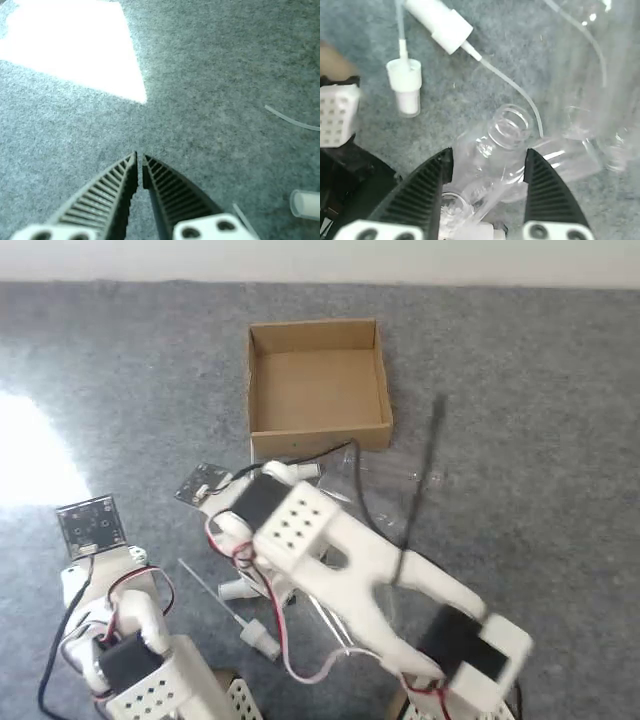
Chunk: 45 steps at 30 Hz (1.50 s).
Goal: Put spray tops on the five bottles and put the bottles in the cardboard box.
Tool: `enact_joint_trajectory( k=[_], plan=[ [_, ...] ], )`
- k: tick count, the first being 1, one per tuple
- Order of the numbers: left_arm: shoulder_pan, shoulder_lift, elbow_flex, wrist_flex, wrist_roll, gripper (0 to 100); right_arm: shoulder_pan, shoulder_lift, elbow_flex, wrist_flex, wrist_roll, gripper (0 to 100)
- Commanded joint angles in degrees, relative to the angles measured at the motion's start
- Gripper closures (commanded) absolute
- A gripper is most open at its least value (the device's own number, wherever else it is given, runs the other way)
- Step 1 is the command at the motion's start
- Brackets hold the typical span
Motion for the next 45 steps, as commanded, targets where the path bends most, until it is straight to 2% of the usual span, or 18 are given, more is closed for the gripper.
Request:
enact_joint_trajectory(
  k=[1,9,19,27,36,45],
  plan=[
    [-0.1,-0.9,-0.5,-1.4,-0.4,98,-0.5,-13.8,2.0,1.3,2.7,90.1],
    [-0.1,-0.9,-0.5,-1.4,-0.4,98,-0.4,-33.0,9.9,-1.5,6.5,90.0],
    [-0.1,-0.9,-0.5,-1.4,-0.4,98,-0.4,-51.2,26.4,-15.6,9.8,89.8],
    [-0.1,-0.9,-0.4,-1.4,-0.4,98,-0.4,-61.2,40.7,-29.1,10.2,89.7],
    [-0.1,-0.9,-0.4,-1.3,-0.4,98,-0.4,-69.0,50.4,-37.9,10.2,89.7],
    [-0.1,-0.9,-4.7,-1.1,-0.1,98,9.8,-79.8,57.7,-45.4,10.2,89.7]
  ],
)
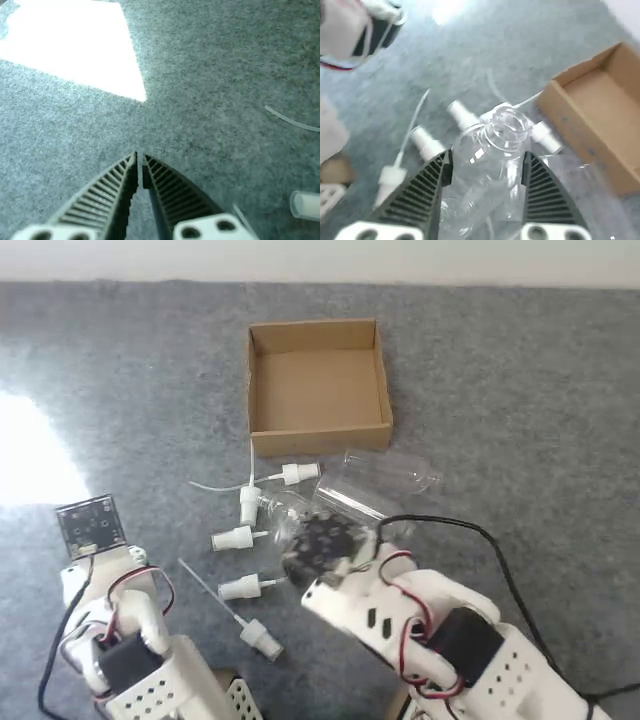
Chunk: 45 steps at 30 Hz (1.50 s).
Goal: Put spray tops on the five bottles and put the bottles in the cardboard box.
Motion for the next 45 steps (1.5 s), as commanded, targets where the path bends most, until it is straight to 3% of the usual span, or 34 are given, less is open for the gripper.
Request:
enact_joint_trajectory(
  k=[1,6,11,19,23,28,34,40,45],
  plan=[
    [0.0,-0.9,-5.3,-1.1,-0.1,98,6.2,-6.5,1.8,-4.7,1.1,89.7],
    [0.0,-0.6,-10.5,-1.0,-1.1,98,8.0,-11.5,5.2,-7.1,1.1,89.7],
    [2.8,-0.5,-14.6,0.4,-7.3,98,8.0,-15.7,6.1,-6.5,0.7,89.7],
    [7.6,-0.4,-21.8,7.0,-7.5,96,8.3,-23.3,9.1,-6.5,0.8,89.7],
    [9.9,0.7,-24.5,9.1,-7.6,96,12.0,-26.8,9.4,-6.5,0.6,89.7],
    [11.3,14.1,-29.4,9.3,-9.6,96,16.0,-29.3,9.5,-6.5,0.2,89.7],
    [16.8,30.3,-38.8,15.8,-11.2,96,20.1,-30.0,9.5,-6.6,-2.4,89.7],
    [21.8,36.3,-38.9,17.5,-11.2,95,22.4,-30.0,9.5,-7.0,-2.5,89.7],
    [25.1,39.6,-35.6,16.8,-11.5,86,22.4,-30.0,9.5,-7.0,-2.5,89.7]
  ],
)
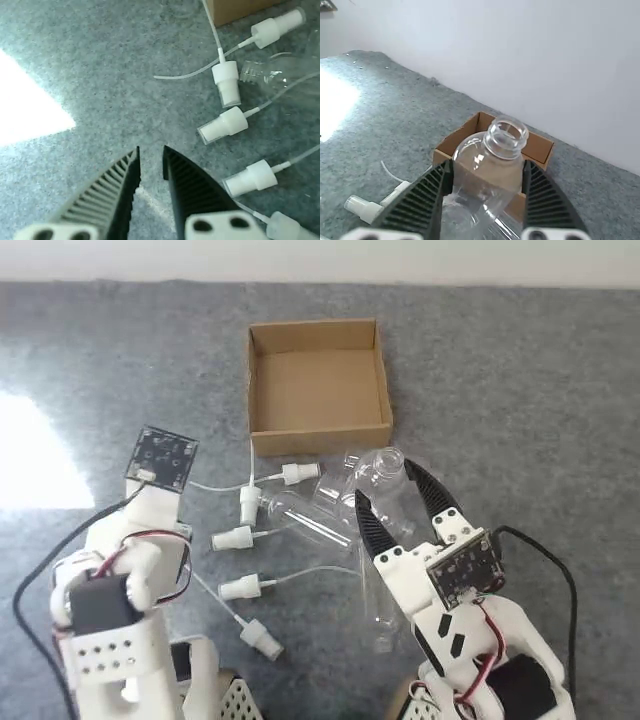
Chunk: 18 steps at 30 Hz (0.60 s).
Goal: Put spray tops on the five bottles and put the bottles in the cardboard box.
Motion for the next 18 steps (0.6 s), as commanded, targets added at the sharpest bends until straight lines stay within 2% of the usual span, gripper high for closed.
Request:
enact_joint_trajectory(
  k=[1,9,12,18],
  plan=[
    [3.1,4.0,1.5,-1.2,-0.5,85,0.7,0.0,-0.4,-1.5,-0.7,89.7],
    [13.6,13.2,6.2,-7.1,-0.3,86,0.8,0.0,-0.4,-1.5,-0.7,89.7],
    [14.6,16.2,5.9,-8.5,1.1,86,0.8,0.0,-0.4,-1.5,-0.7,89.7],
    [14.5,23.0,8.0,-16.4,2.2,86,0.8,0.0,-0.4,-1.5,-0.7,89.7]
  ],
)
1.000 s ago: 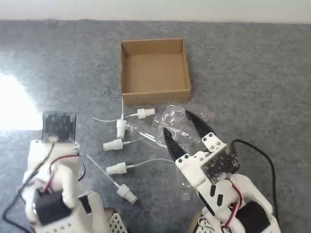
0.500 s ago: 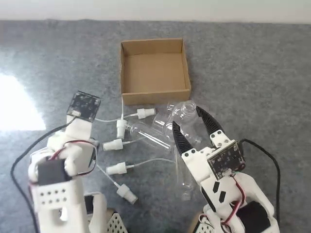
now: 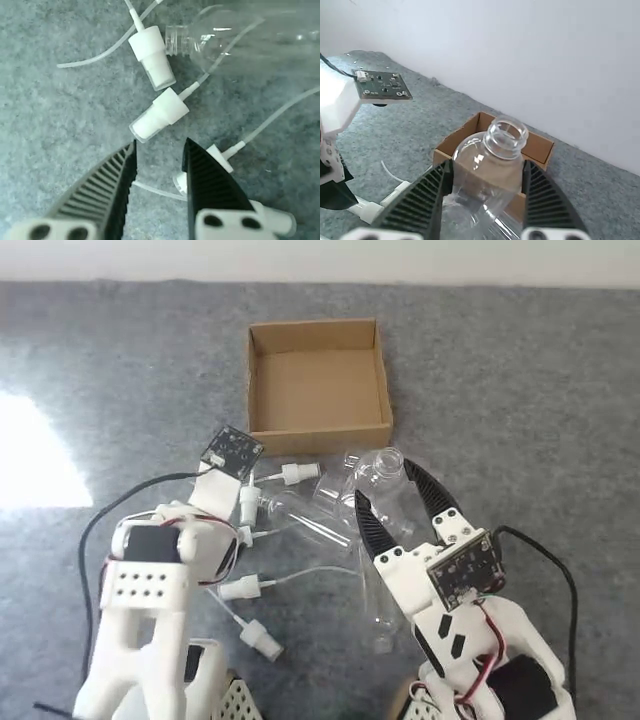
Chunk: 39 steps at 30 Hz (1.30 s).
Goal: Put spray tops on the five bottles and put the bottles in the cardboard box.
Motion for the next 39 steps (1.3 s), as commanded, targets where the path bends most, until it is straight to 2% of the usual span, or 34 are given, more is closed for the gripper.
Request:
enact_joint_trajectory(
  k=[1,8,19,25,30,35,39],
  plan=[
    [0.6,5.6,0.1,-5.9,0.9,85,0.8,0.0,-0.4,-1.5,-0.6,89.7],
    [0.6,16.4,-2.1,-9.1,-5.4,85,0.8,0.0,-0.4,-1.5,-0.6,89.7],
    [0.8,31.6,-9.5,-13.8,-5.9,85,0.8,0.0,-0.4,-1.5,-0.6,89.7],
    [0.4,41.8,-14.3,-12.0,-8.2,86,0.8,0.1,-0.4,-1.5,-0.6,89.7],
    [0.4,43.6,-18.2,-7.9,-8.3,89,0.8,0.1,-0.4,-1.5,-0.5,89.7],
    [-0.3,43.6,-18.2,-7.6,-8.4,90,0.8,0.0,-0.4,-1.5,-0.5,89.7],
    [-0.2,43.5,-18.8,-4.3,-9.1,98,0.8,0.0,-0.4,-1.5,-0.5,89.7]
  ],
)
